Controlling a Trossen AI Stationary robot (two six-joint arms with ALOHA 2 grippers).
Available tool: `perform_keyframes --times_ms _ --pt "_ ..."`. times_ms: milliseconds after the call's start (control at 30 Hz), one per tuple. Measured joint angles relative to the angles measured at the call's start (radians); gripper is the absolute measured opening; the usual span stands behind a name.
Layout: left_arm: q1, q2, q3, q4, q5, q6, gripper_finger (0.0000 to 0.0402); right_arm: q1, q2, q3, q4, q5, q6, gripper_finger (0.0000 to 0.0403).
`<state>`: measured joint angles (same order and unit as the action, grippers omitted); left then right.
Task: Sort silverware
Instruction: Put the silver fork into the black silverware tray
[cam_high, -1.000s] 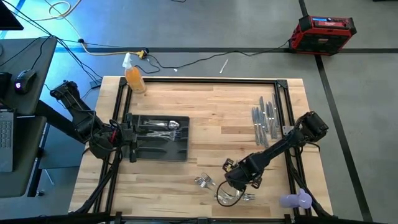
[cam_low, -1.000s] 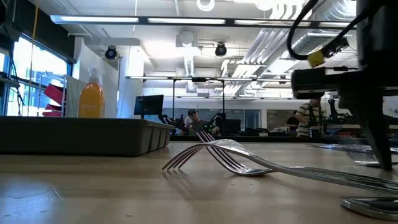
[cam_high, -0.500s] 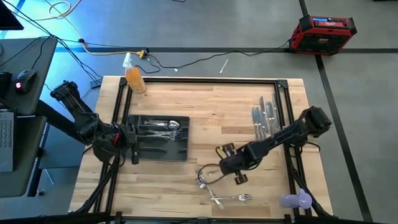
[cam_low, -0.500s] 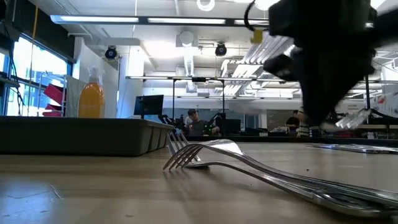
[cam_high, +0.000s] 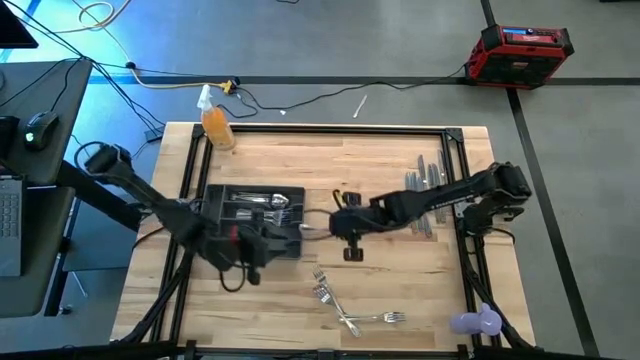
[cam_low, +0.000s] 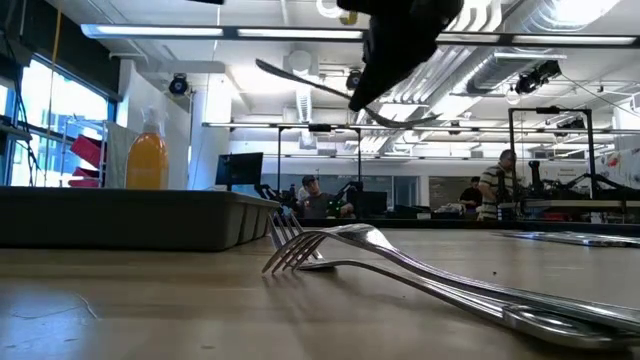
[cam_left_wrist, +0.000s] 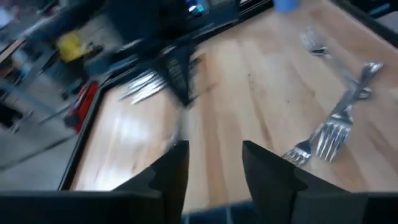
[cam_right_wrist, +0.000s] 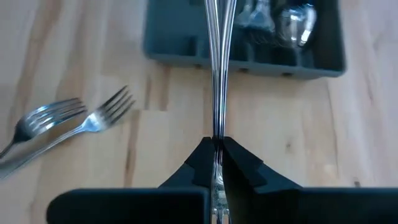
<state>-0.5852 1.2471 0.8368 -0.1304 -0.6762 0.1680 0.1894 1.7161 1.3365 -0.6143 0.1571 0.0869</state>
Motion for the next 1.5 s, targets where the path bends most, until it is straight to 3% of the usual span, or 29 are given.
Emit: perform_keyframes --times_ms 200,367,567,633,1133,1300,1500 --pt "0.095 0.120 0.000 0.155 0.036 0.104 0.0192 -0.031 0.001 0.003 -0.002 0.003 -0.016 0.0000" --pt "0.192 0.166 0.000 0.234 0.055 0.121 0.0201 -0.032 0.001 0.003 -0.002 0.028 -0.018 0.0000" --pt "0.337 0.166 0.000 0.226 0.351 -0.004 0.0186 -0.032 0.001 0.003 -0.002 0.053 -0.038 0.0000" --pt "0.375 0.166 0.000 0.220 0.399 -0.030 0.0179 -0.032 0.001 0.003 -0.002 0.054 -0.042 0.0000" --pt "0.450 0.166 0.000 0.182 0.427 -0.010 0.0158 -0.032 0.001 0.003 0.021 0.079 -0.062 0.0000" --pt "0.451 0.166 0.000 0.181 0.444 -0.009 0.0127 -0.032 0.001 0.003 0.028 0.080 -0.062 0.0000" --pt "0.450 0.166 0.000 0.181 0.459 -0.009 0.0044 -0.032 0.001 0.003 0.029 0.079 -0.062 0.0000"
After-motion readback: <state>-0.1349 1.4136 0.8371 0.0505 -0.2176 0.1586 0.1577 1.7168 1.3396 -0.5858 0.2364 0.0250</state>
